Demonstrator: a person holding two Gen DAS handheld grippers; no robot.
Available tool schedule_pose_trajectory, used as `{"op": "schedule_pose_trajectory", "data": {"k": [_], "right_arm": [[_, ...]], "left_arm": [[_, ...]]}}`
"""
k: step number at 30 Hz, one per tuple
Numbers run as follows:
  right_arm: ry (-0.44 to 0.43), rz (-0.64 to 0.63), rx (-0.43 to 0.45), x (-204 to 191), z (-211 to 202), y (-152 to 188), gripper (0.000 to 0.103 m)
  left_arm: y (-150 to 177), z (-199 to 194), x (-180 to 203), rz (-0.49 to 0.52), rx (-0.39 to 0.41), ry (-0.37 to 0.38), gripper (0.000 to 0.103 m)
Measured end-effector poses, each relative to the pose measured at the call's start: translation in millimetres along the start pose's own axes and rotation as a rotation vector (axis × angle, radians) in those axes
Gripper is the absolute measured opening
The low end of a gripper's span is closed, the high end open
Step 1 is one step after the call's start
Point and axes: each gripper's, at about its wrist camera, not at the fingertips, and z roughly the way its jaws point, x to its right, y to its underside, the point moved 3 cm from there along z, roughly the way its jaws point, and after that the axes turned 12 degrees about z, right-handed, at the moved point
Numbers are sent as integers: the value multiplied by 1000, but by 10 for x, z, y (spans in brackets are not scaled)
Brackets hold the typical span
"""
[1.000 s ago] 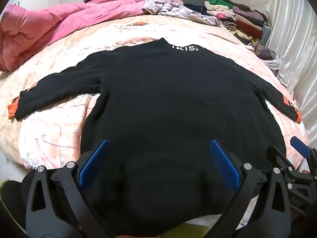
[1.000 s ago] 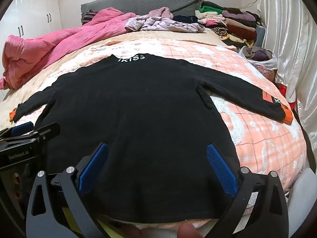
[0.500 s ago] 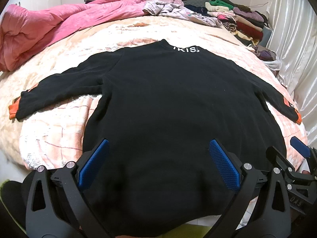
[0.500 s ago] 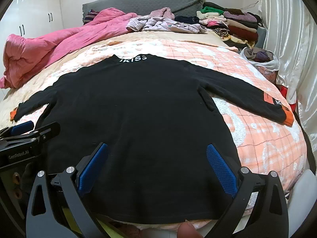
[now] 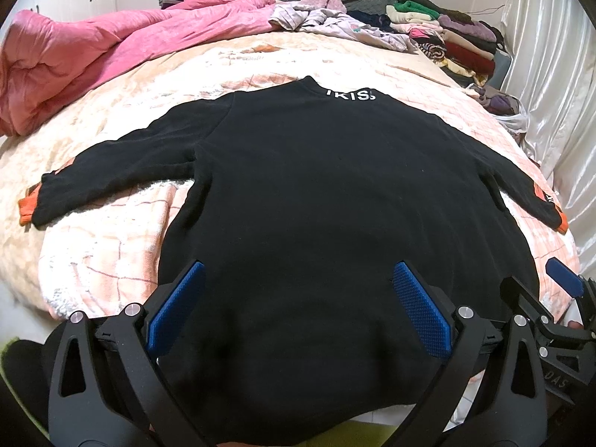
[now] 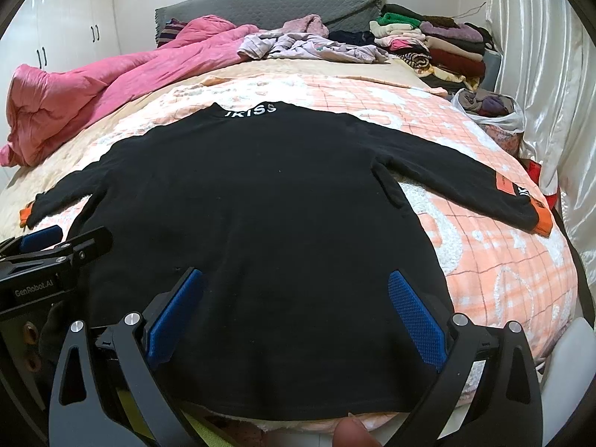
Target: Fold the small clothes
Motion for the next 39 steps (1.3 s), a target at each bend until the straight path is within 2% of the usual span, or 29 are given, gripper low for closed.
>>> {"op": "schedule_pose_trajectory", "data": {"k": [29, 39], "right_arm": [[3, 27, 7, 56, 56, -29, 99], [29, 55, 11, 179, 141, -108, 99]], "left_arm": [[-16, 53, -31, -6, -6, -16, 95], [-38, 149, -55, 2, -26, -17, 95]]}}
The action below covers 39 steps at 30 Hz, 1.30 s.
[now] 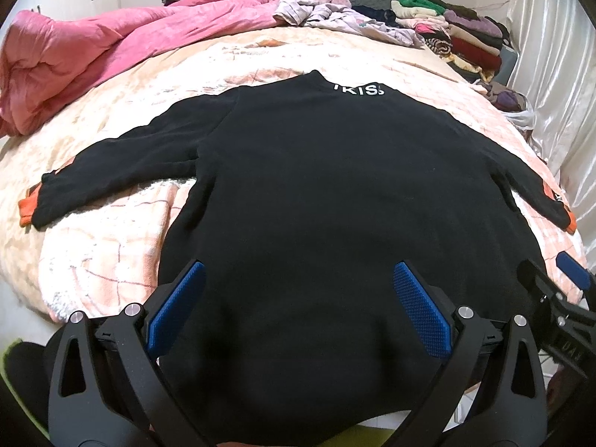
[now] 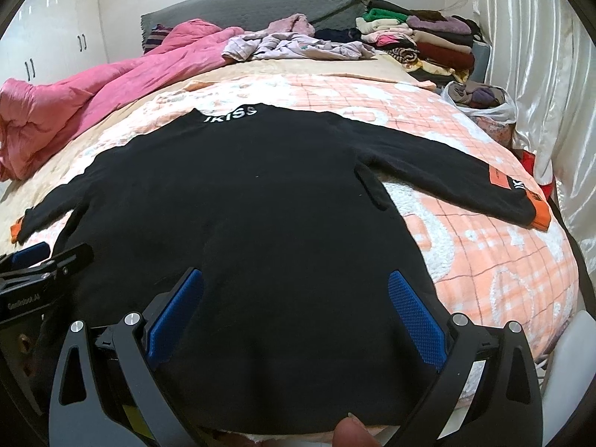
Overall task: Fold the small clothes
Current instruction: 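Reach the right tool to the orange sleeve cuff and grasp it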
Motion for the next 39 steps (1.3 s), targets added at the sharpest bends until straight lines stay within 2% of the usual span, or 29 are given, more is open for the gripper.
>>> {"op": "schedule_pose_trajectory", "data": {"k": [9, 20, 33, 39], "right_arm": [[40, 54, 9, 257, 142, -188, 99], [125, 128, 5, 644, 335, -359, 99], [226, 206, 0, 1120, 627, -567, 99], [265, 285, 3, 1465, 738, -712, 99]], "left_arm": [[-161, 161, 18, 28, -31, 8, 95], [-523, 322, -2, 30, -15, 8, 95], [-895, 627, -241, -29, -29, -15, 95], [-1061, 795, -283, -33, -39, -28, 95]]}}
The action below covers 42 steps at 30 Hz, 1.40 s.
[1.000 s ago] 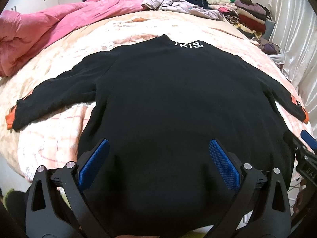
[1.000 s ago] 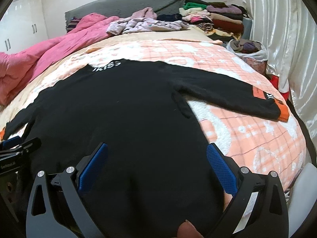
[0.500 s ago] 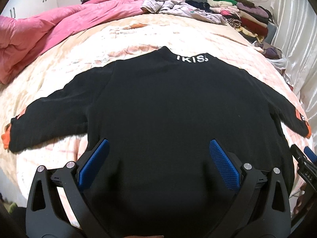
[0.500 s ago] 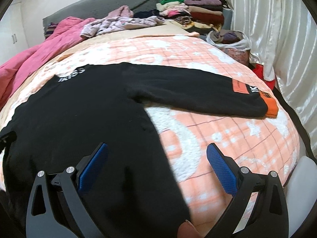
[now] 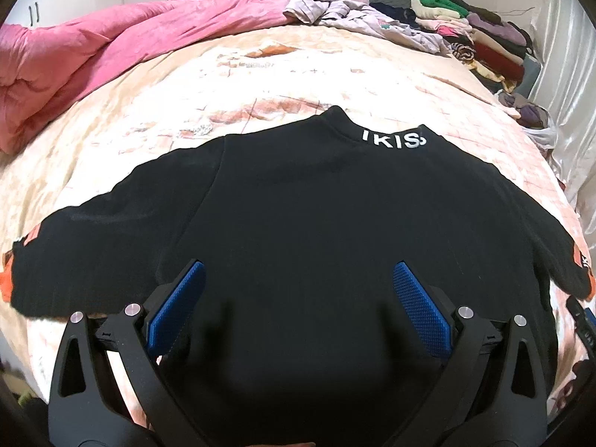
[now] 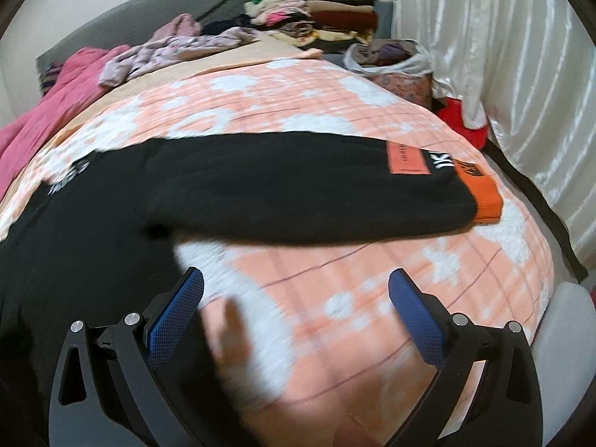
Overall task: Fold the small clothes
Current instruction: 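Reach the right tool to the orange sleeve cuff and grasp it, then lift the sleeve with the right tool and carry it across the shirt body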
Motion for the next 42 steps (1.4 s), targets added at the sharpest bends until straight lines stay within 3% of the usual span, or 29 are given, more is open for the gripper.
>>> {"op": "schedule_pose_trajectory", "data": {"k": [15, 19, 26, 27, 28, 29, 31, 33, 37, 42], "right_arm": [[66, 364, -91, 971, 520, -496, 99], [82, 397, -49, 1149, 621, -616, 99], [-86, 549, -13, 1461, 792, -785, 98], [-122, 575, 0, 1514, 787, -783, 96], [-139, 583, 11, 1547, 774, -788, 87], [-155, 584, 27, 1574, 743, -783, 68], [-204, 597, 43, 1634, 708, -758, 39], [-248, 637, 45, 1726, 691, -719, 25], [-300, 614, 94, 1693, 495, -719, 17], [-355, 499, 168, 1306, 145, -882, 15]], "left_arm": [[-254, 451, 32, 39, -45, 17, 95], [-293, 543, 21, 23, -36, 5, 95], [-294, 629, 7, -4, -9, -1, 95], [-284, 629, -2, -12, -4, 6, 95], [-280, 626, -13, -15, 0, 10, 95], [-280, 622, -19, -16, 4, 12, 95], [-280, 595, -30, -13, 20, 11, 95], [-286, 562, -46, -14, 34, 15, 95], [-309, 463, -99, -18, 69, 14, 95], [-325, 348, -164, -19, 96, 15, 95]]}}
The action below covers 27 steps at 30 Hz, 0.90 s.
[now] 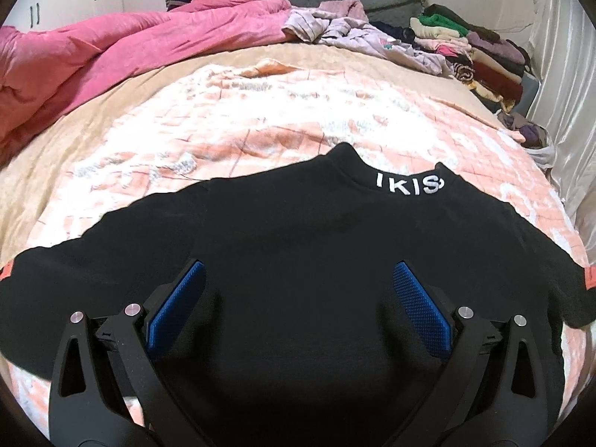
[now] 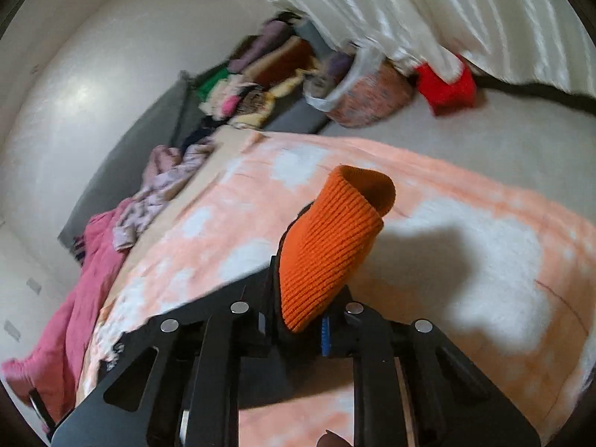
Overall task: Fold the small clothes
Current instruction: 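Lift the sleeve with the right tool and carry it across the shirt body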
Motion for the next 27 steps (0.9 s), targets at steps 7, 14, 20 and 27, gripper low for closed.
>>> {"op": "schedule_pose_trajectory", "data": {"k": [7, 14, 20, 27], "right_arm": [[-152, -112, -37, -866, -86, 175, 14], [-297, -219, -128, -1709, -89, 542, 14], [-369, -317, -216, -2320, -15, 1024, 14], [-407, -403, -346, -2762, 159, 1724, 14]], "left_arm": [[-7, -128, -198, -51, 23, 33, 95], [-11, -221, -415, -81, 42, 20, 95], [-2, -289, -701, -150, 68, 36, 95], [32, -279, -920, -207, 68, 68, 95]]}}
